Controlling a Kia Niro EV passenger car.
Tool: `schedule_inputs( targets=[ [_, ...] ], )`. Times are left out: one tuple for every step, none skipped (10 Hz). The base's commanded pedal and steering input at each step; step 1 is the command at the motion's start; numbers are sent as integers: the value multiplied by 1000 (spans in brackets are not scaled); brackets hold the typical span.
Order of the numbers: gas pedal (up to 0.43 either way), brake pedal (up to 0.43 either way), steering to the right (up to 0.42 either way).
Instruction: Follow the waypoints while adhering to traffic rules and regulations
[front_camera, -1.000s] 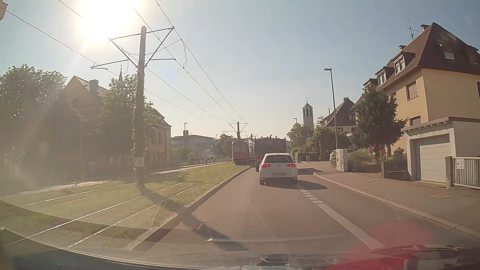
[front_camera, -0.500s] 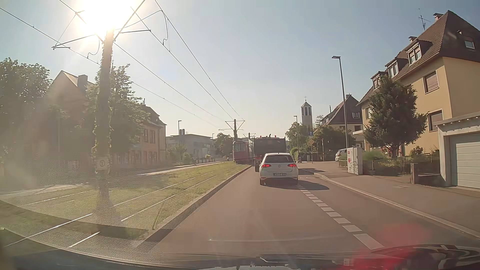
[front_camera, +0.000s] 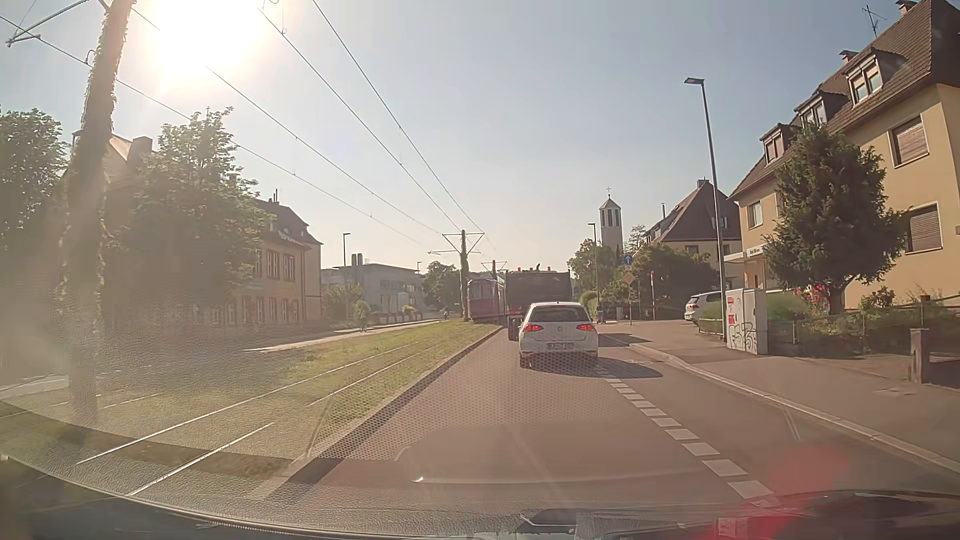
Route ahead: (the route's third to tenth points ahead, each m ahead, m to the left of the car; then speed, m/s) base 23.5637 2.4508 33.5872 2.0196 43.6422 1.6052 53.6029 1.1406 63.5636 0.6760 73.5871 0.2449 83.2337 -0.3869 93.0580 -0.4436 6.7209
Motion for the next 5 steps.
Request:
schedule_inputs(
  targets=[
    [79,0,9],
    [79,0,9],
    [79,0,9],
    [79,0,9],
    [79,0,9]
  ],
)
